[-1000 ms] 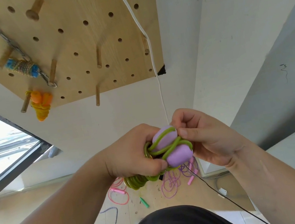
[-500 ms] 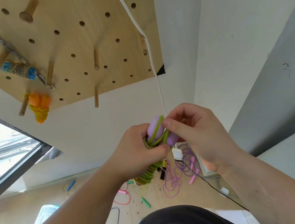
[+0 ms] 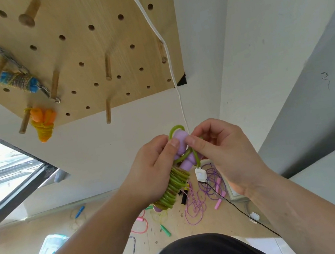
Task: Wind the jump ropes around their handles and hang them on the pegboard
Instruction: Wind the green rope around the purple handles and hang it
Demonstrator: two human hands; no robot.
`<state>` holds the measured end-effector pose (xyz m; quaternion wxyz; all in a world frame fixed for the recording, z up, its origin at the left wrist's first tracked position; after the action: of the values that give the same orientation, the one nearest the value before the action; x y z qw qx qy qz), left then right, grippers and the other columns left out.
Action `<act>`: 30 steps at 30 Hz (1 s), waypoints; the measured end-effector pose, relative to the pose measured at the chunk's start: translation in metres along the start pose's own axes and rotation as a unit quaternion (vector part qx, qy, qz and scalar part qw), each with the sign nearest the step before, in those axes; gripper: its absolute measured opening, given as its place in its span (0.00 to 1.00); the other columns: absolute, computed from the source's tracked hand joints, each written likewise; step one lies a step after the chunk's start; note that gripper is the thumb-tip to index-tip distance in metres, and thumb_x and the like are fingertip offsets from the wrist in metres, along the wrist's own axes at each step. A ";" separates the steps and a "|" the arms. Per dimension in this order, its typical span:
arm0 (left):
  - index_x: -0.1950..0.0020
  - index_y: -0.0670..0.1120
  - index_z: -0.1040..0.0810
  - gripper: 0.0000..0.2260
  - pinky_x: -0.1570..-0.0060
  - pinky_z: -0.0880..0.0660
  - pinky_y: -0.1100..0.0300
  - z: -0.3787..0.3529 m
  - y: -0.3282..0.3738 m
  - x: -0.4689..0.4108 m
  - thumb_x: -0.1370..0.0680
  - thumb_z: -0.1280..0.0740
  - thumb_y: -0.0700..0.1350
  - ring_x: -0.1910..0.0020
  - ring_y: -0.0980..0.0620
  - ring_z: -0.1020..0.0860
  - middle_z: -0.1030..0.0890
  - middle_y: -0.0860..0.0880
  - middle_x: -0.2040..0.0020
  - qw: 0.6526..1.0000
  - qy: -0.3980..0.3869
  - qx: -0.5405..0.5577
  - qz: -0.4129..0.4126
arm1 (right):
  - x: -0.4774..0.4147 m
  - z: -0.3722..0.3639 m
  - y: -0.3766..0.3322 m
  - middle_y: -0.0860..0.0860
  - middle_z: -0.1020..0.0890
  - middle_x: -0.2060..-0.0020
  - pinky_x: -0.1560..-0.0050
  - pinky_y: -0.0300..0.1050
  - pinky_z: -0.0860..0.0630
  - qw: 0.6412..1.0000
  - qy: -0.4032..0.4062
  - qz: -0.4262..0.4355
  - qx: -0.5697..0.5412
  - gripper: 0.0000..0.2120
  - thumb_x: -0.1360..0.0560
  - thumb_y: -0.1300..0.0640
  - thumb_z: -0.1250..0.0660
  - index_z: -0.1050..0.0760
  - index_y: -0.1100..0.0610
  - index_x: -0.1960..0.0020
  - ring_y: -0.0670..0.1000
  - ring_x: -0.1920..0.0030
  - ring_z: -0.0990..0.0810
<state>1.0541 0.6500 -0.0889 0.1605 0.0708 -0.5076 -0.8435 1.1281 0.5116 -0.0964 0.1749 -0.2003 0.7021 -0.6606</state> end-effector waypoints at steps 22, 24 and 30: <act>0.56 0.39 0.26 0.22 0.61 0.23 0.32 0.003 -0.006 0.001 0.20 0.40 0.58 0.68 0.45 0.25 0.25 0.37 0.63 0.992 0.027 0.111 0.049 | 0.016 -0.027 -0.017 0.44 0.19 0.50 0.45 0.54 0.22 0.973 -0.147 0.114 0.138 0.08 0.21 0.48 0.37 0.20 0.43 0.46 0.54 0.48 0.16; 0.56 0.39 0.26 0.22 0.61 0.23 0.31 0.006 -0.004 0.002 0.20 0.40 0.59 0.68 0.42 0.24 0.24 0.31 0.60 0.993 0.031 0.103 0.049 | 0.018 -0.028 -0.018 0.45 0.20 0.48 0.45 0.48 0.23 0.966 -0.174 0.120 0.152 0.08 0.21 0.50 0.35 0.19 0.43 0.44 0.52 0.46 0.17; 0.57 0.40 0.27 0.21 0.61 0.24 0.30 0.008 0.007 0.003 0.19 0.40 0.58 0.66 0.42 0.24 0.25 0.31 0.59 0.994 0.042 0.100 0.024 | 0.028 -0.035 -0.025 0.49 0.25 0.45 0.39 0.38 0.27 0.948 -0.192 0.152 0.201 0.12 0.21 0.53 0.32 0.19 0.45 0.39 0.49 0.43 0.22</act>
<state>1.0507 0.6530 -0.0785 0.1940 0.1094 -0.5838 -0.7807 1.0874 0.5263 -0.0691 0.4416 -0.1748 0.5297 -0.7028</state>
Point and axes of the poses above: each hand's wrist, its own x-axis away from the middle knuckle, its own z-axis out of the back of the hand, y = z × x, the point moved 10 cm from there along -x, towards the middle knuckle
